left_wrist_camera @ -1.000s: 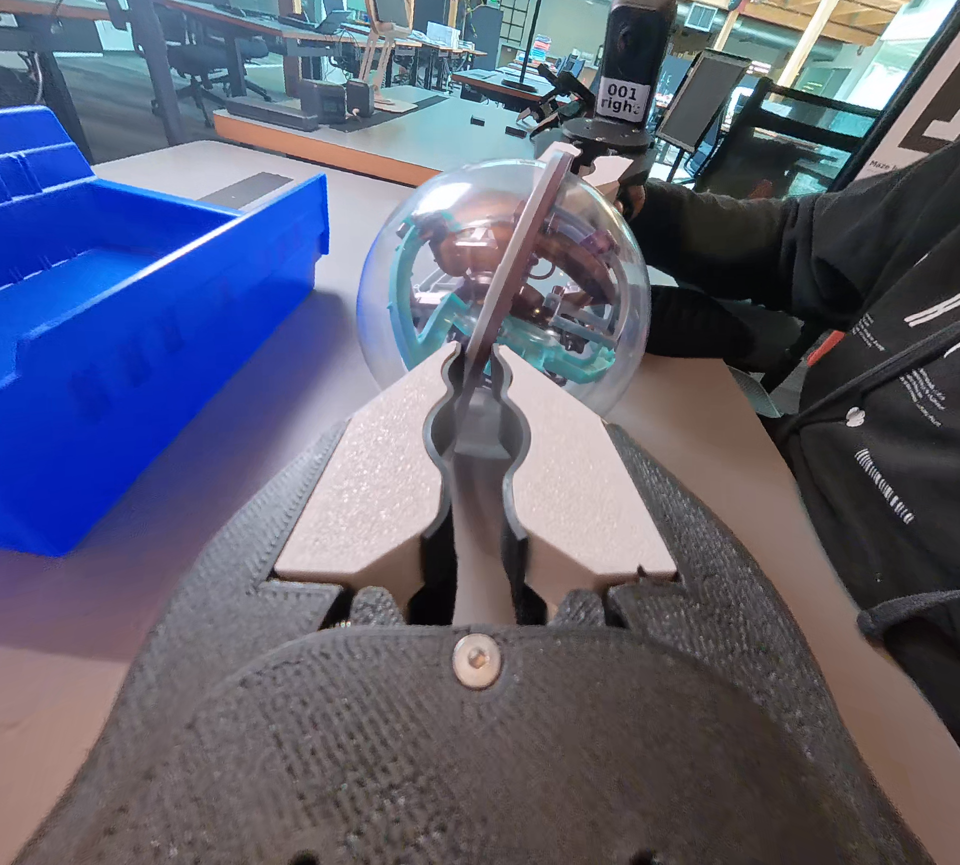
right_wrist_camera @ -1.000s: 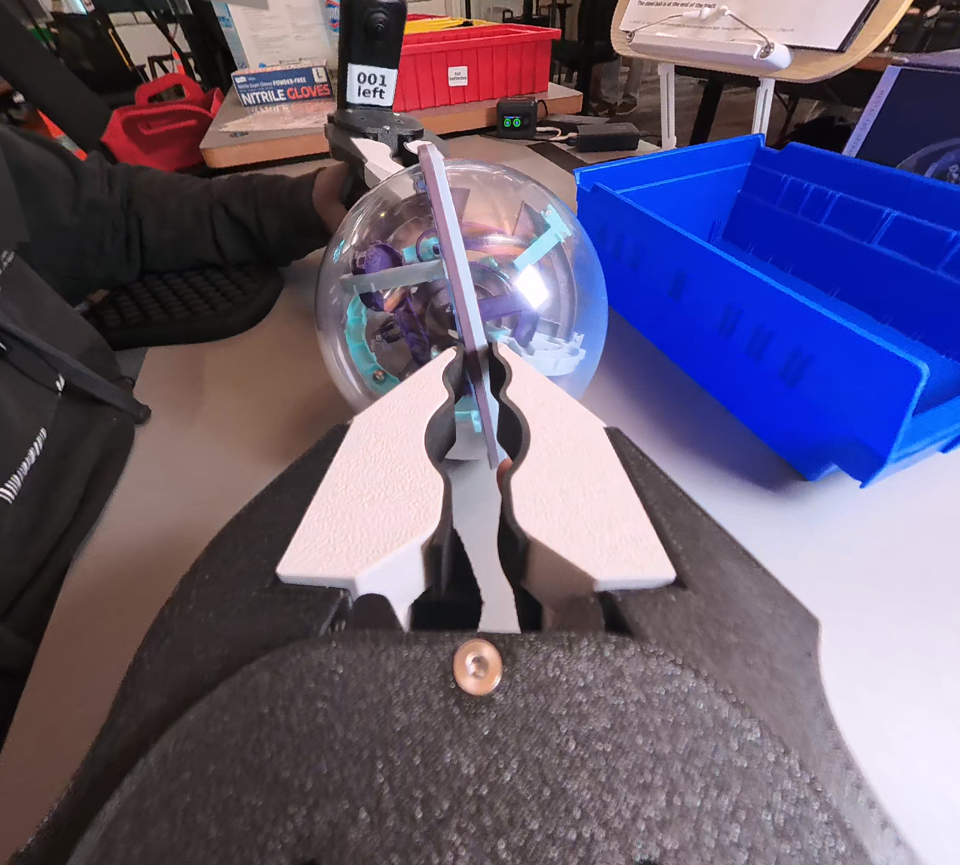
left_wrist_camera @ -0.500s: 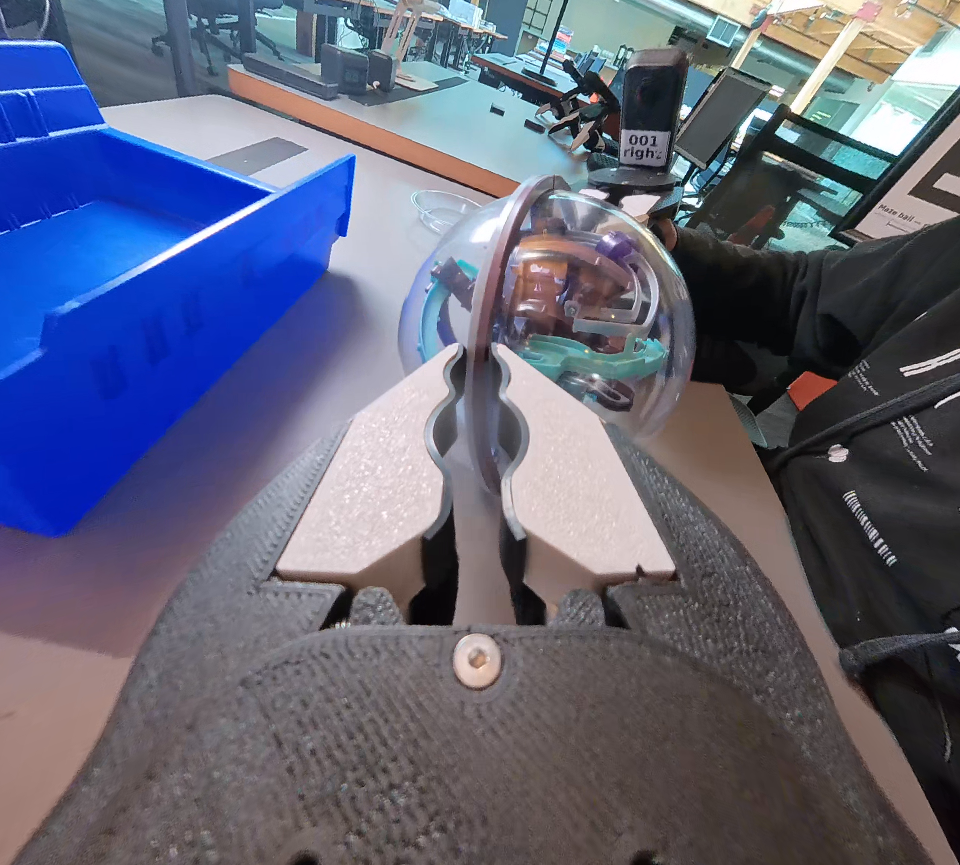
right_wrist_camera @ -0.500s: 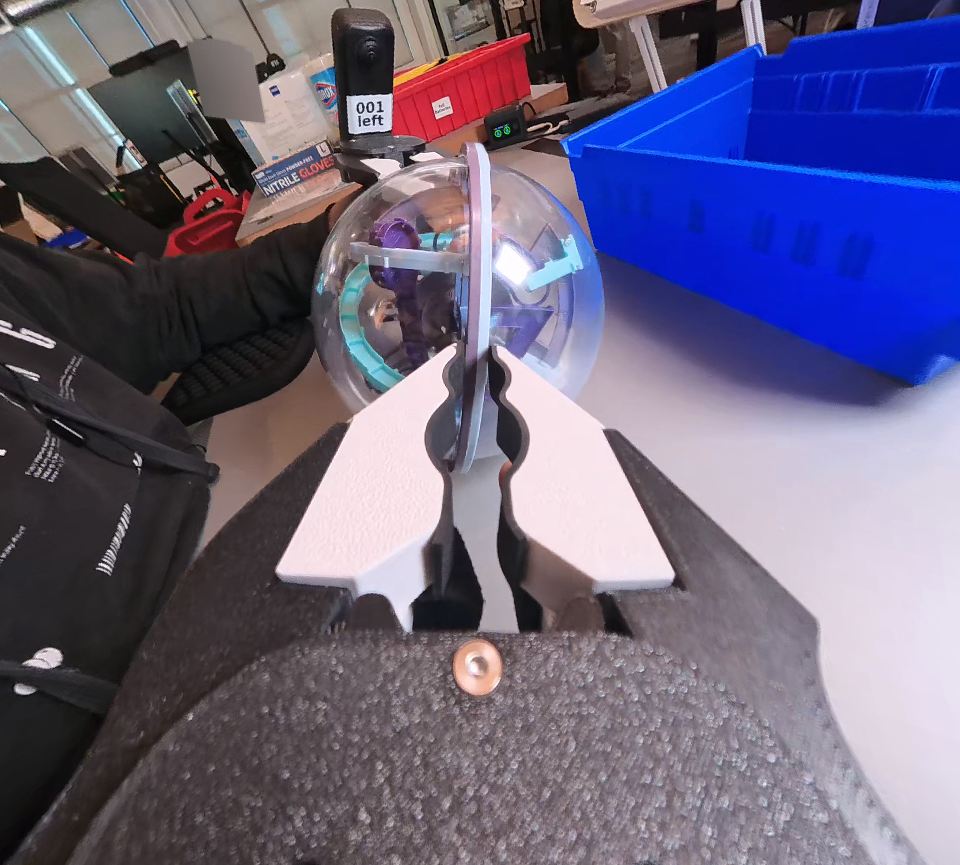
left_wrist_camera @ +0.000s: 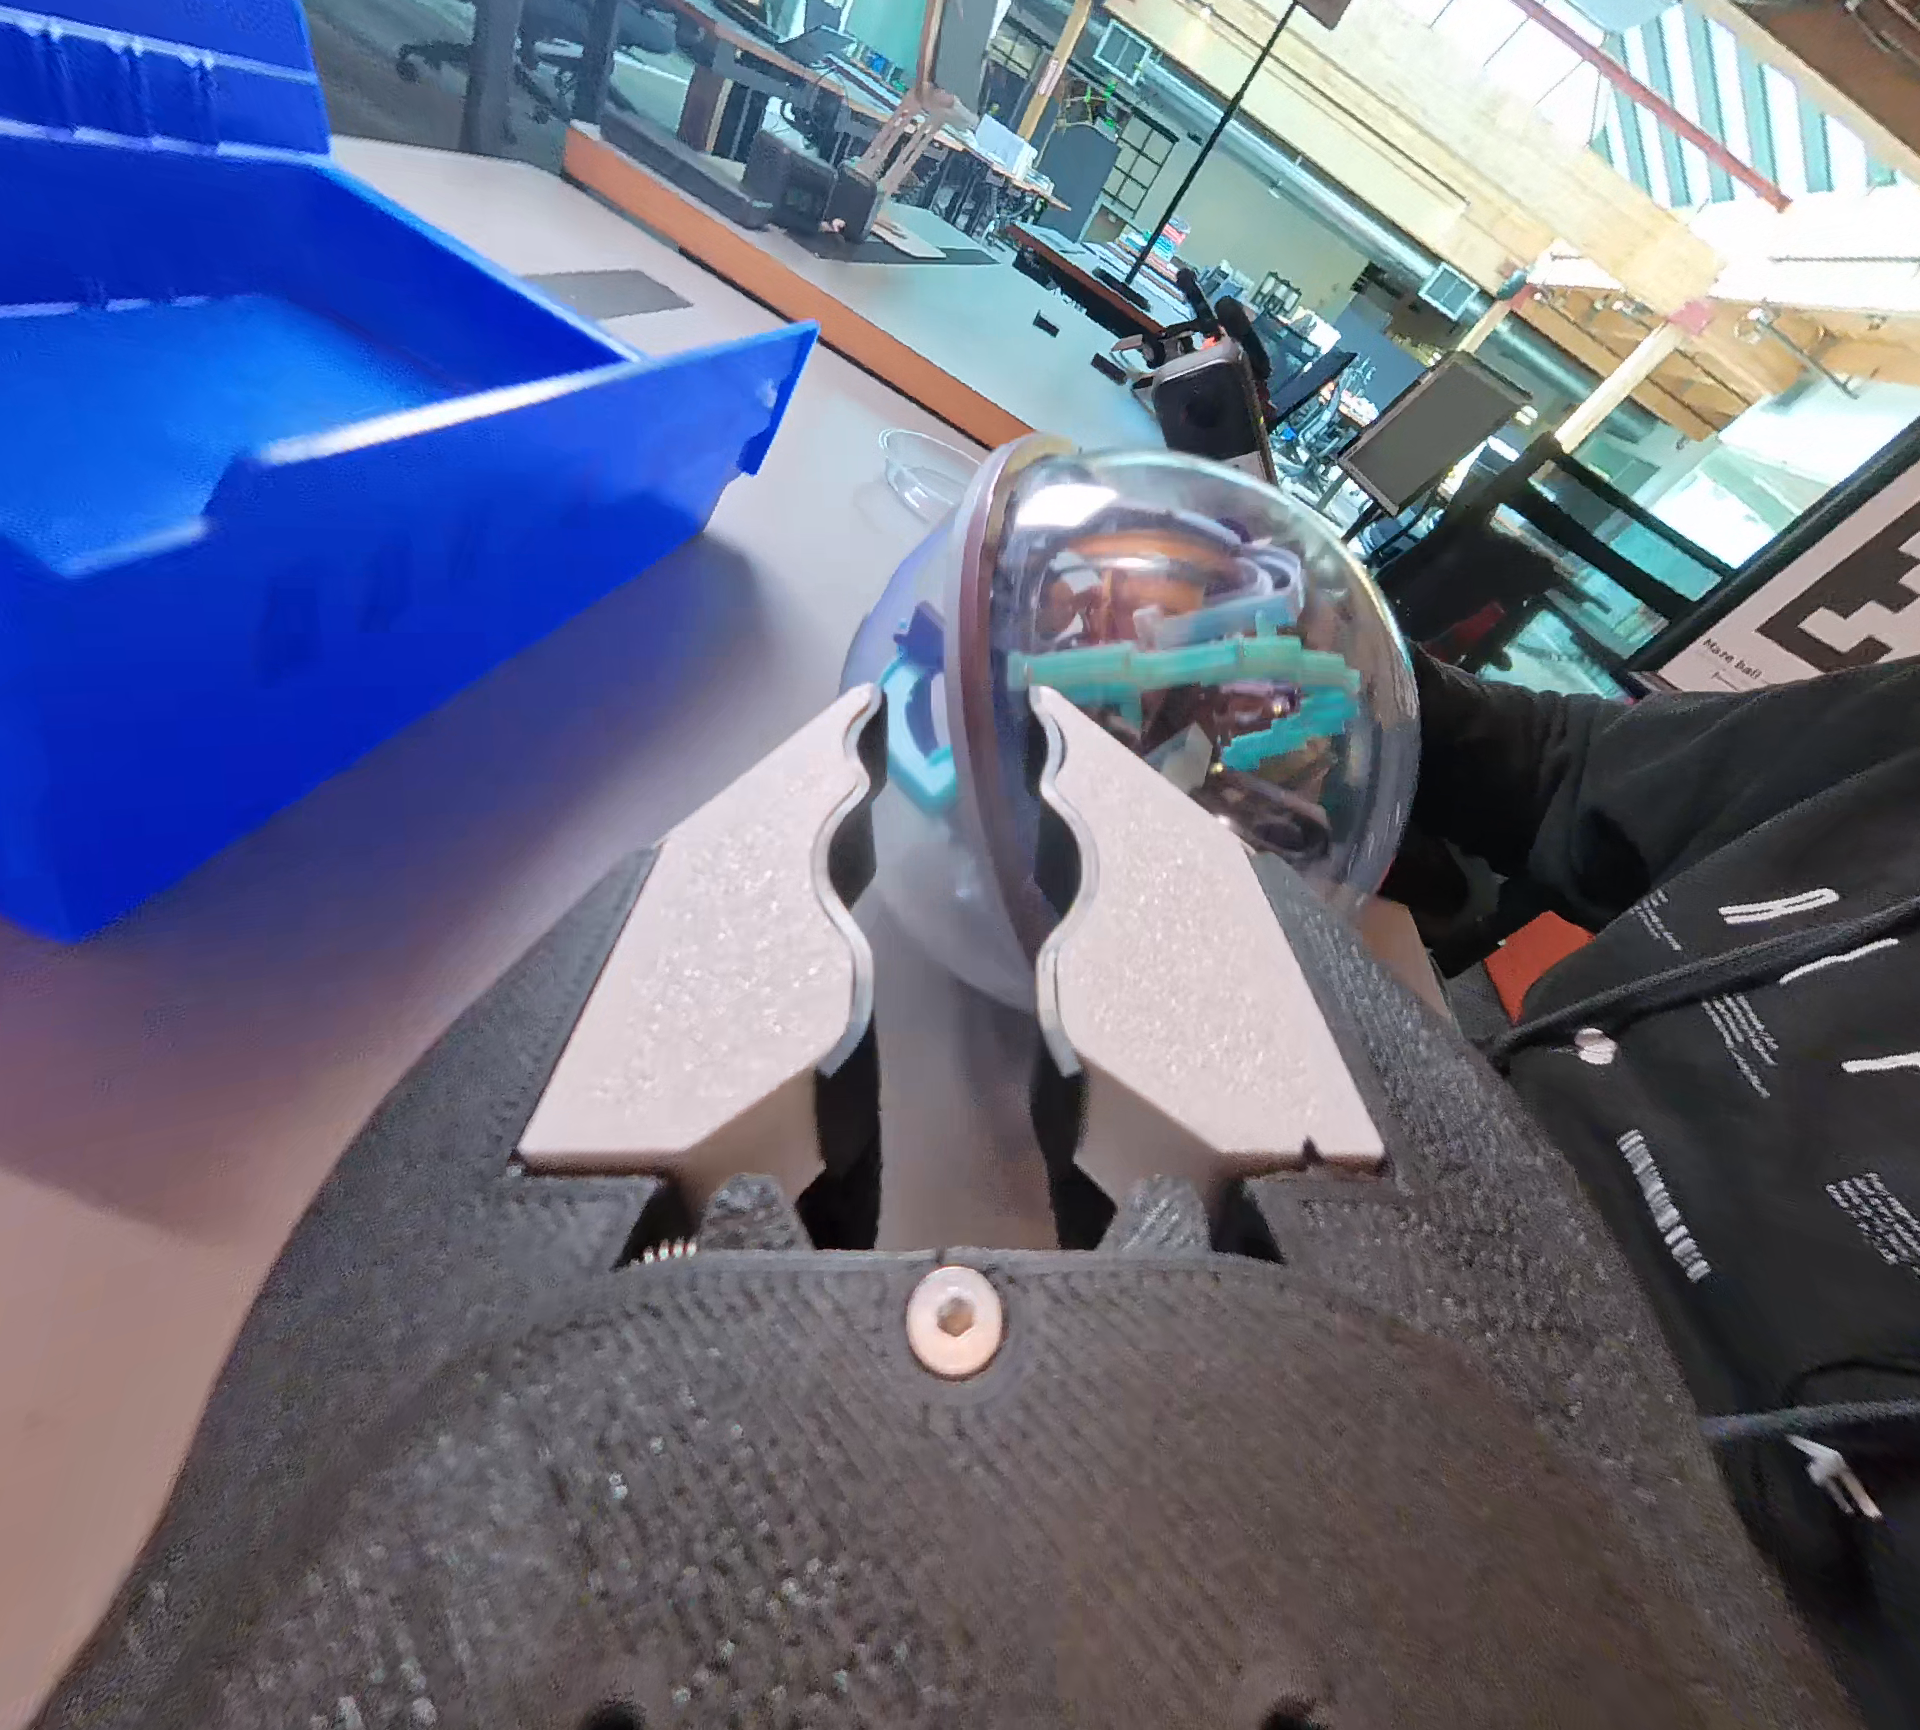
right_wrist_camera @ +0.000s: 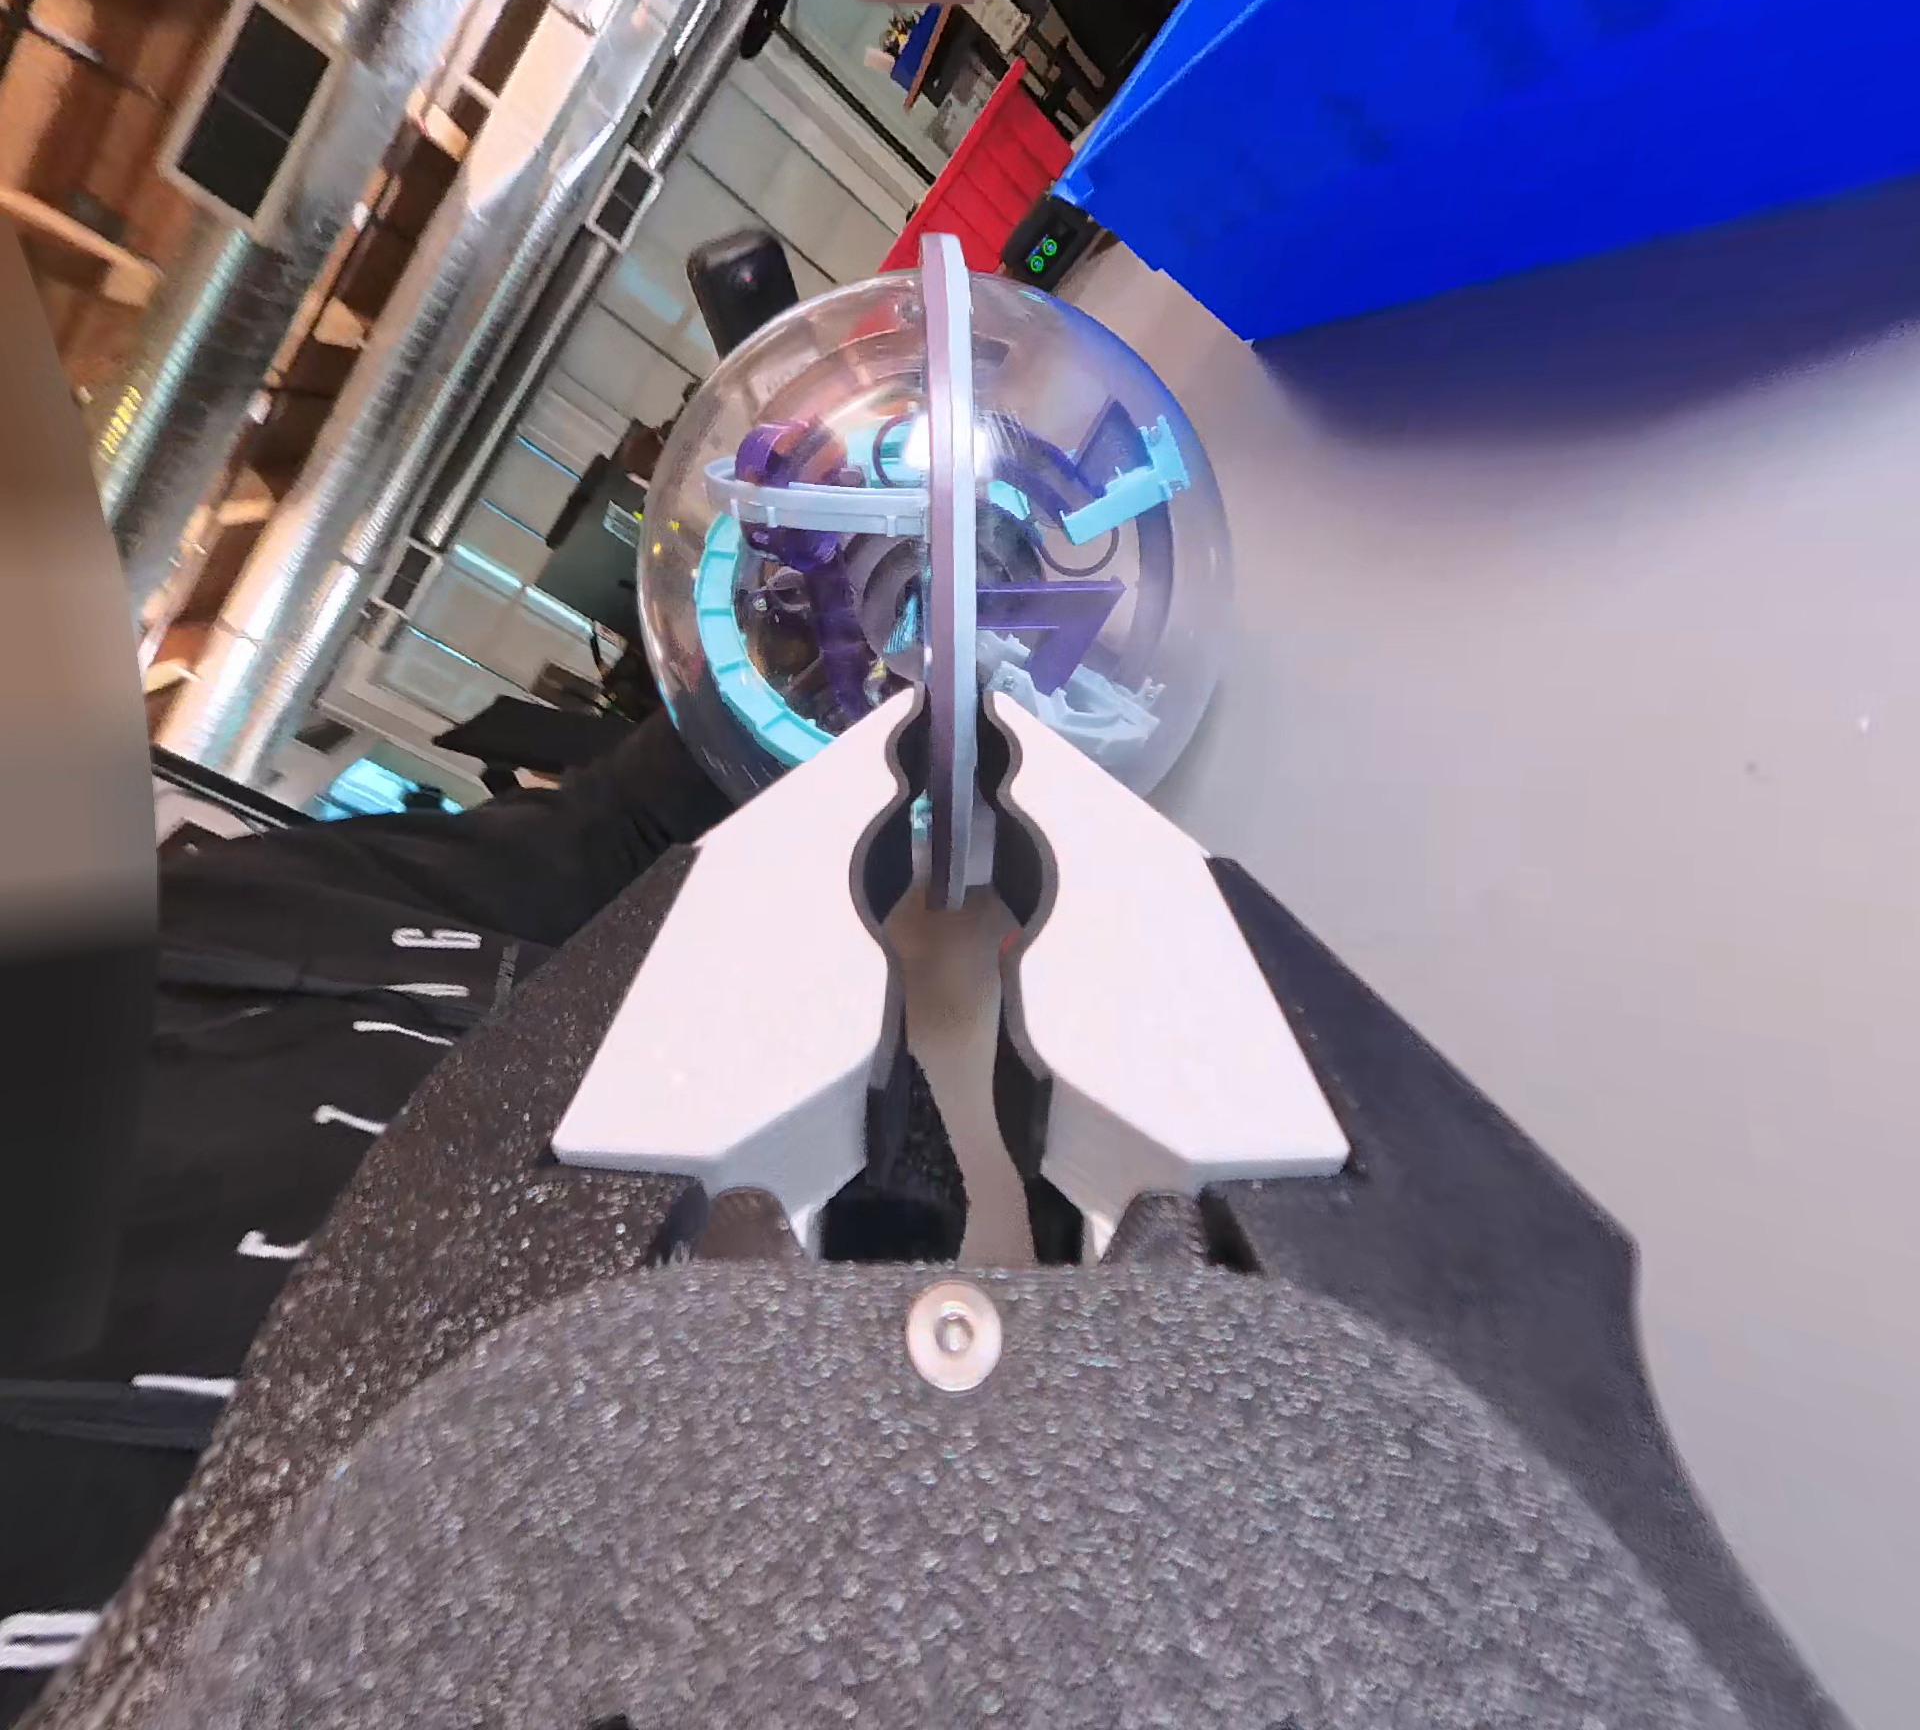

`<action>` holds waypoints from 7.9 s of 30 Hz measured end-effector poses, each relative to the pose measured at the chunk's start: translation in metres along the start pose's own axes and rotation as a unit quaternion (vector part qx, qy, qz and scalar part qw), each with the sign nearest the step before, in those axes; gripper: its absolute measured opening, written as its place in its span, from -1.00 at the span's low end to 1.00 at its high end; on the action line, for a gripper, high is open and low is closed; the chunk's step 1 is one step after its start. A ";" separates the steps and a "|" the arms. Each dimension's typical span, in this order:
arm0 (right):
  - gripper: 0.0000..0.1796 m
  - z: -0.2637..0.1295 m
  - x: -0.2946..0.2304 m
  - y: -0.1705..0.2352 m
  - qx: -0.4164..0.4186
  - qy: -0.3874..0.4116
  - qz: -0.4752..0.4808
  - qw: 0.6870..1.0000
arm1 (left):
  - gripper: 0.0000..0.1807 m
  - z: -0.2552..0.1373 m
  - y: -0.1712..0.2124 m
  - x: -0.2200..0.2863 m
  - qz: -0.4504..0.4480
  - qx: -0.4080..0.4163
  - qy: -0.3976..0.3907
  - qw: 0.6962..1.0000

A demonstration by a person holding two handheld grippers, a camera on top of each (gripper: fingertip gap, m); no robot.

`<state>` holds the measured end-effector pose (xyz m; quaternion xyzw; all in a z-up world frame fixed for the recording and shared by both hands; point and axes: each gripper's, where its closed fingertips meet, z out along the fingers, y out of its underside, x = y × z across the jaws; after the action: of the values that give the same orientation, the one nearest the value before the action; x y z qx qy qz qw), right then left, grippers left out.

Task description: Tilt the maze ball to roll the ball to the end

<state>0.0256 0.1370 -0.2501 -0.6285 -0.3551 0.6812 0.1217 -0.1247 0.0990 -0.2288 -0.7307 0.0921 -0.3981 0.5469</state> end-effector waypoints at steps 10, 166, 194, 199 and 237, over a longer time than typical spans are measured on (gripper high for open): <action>-0.93 -0.009 0.006 0.007 0.072 0.022 0.135 0.988 | 0.38 0.002 0.026 0.051 0.214 -0.016 -0.082 0.973; -0.91 -0.005 -0.019 0.024 -0.037 0.119 -0.593 0.795 | 0.23 0.034 0.016 0.041 -0.176 -0.005 0.136 0.975; -0.94 0.028 -0.078 0.077 -0.043 0.122 -0.581 0.804 | 0.62 0.034 0.029 0.077 0.044 -0.100 0.002 0.994; -0.77 0.019 -0.100 0.086 -0.073 0.031 -0.560 0.825 | 0.61 0.035 0.033 0.084 0.049 -0.139 0.069 0.987; 0.11 0.034 -0.050 0.042 -0.195 -0.111 -0.417 0.881 | 0.63 0.014 0.077 0.096 0.131 -0.214 -0.025 0.968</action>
<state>0.0143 0.0648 -0.2395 -0.3541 -0.7210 0.5497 0.2295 -0.0281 0.0251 -0.2515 -0.8219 0.2565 -0.2752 0.4277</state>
